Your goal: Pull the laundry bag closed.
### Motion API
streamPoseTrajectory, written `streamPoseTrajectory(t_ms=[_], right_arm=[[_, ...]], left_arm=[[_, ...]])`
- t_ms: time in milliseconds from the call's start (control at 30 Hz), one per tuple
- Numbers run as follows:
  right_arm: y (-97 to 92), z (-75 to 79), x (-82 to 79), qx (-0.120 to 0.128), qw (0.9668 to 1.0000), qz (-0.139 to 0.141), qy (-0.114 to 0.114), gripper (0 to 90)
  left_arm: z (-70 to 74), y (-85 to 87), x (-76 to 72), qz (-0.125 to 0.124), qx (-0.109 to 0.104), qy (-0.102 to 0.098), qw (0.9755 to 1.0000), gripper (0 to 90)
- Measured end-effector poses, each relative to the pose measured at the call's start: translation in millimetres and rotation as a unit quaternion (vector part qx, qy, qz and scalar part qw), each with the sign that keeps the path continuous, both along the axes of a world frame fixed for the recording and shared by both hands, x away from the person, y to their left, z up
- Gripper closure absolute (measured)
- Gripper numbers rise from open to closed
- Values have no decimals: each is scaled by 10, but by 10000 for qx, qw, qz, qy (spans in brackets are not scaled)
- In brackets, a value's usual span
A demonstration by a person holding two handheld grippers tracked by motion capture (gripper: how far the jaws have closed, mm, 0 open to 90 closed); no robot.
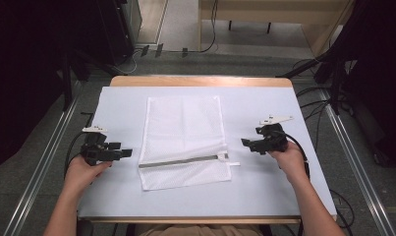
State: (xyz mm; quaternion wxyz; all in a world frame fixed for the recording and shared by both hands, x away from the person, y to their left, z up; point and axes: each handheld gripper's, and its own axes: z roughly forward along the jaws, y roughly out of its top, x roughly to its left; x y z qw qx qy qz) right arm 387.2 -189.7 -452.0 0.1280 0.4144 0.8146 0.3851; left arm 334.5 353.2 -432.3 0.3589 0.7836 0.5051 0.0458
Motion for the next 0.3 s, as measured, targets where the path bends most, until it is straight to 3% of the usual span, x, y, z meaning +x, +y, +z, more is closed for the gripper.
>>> streamPoseTrajectory(t_ms=[300], right_arm=[[16, -18, 0, -61, 9999, 47, 71, 232]], left_arm=[[-24, -12, 8, -14, 60, 44, 10000, 290]])
